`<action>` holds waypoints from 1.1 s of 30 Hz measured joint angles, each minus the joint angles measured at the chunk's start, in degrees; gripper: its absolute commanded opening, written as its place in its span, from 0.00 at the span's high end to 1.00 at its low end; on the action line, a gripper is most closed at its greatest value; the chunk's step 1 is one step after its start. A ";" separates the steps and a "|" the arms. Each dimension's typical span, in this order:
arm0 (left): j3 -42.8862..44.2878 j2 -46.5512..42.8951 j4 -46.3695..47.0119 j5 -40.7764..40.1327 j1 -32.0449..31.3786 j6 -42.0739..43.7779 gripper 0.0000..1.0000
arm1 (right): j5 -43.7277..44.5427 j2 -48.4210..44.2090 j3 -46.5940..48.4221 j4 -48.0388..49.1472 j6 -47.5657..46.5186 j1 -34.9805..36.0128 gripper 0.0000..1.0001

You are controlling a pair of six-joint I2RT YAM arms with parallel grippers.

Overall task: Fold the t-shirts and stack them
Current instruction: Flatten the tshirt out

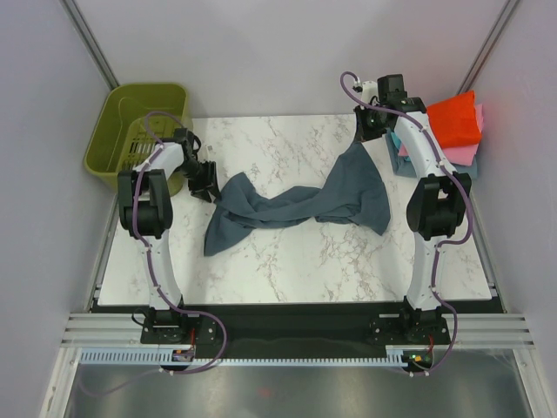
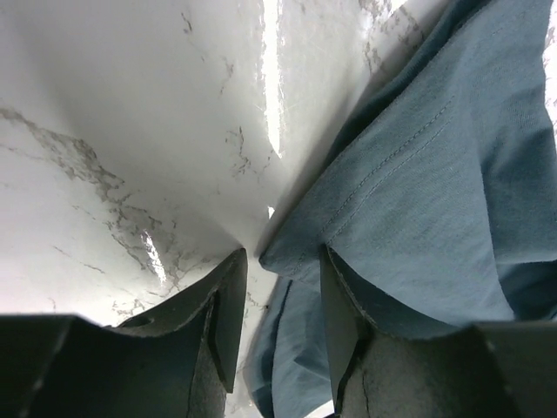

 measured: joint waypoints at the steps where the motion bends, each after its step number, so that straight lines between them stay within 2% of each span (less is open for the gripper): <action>1: 0.00 0.00 0.00 -0.02 0.00 0.00 0.55 | 0.04 0.00 0.00 0.00 -0.07 0.00 1.00; 4: 0.00 0.07 0.02 -0.04 0.00 0.02 0.64 | 0.35 0.00 0.00 -0.02 -0.13 0.00 1.00; 5: 0.00 0.15 0.07 -0.04 0.00 0.07 0.70 | 0.37 0.00 0.00 0.00 -0.13 0.00 1.00; 10: -0.02 0.46 0.04 0.00 0.00 0.28 0.82 | 0.63 0.00 0.00 0.00 -0.15 0.00 1.00; 11: -0.07 0.48 0.04 0.00 0.00 0.31 0.90 | 0.74 0.00 0.00 -0.02 -0.15 0.00 1.00; 14: -0.24 0.46 0.07 0.07 0.00 0.42 0.98 | 1.01 0.00 0.00 0.00 -0.15 0.00 1.00; 22: 0.87 -0.48 -1.70 0.04 0.02 0.44 0.98 | 5.88 -1.29 -0.11 -0.04 -0.17 -0.55 1.00; 26: 8.44 -1.92 -3.80 -0.04 0.31 1.03 0.98 | 7.98 -3.82 -0.07 -0.02 -0.17 -2.27 1.00; 33: 22.51 -10.19 -3.91 0.61 0.46 3.04 0.98 | 12.13 -8.22 3.74 0.92 -0.22 -4.94 1.00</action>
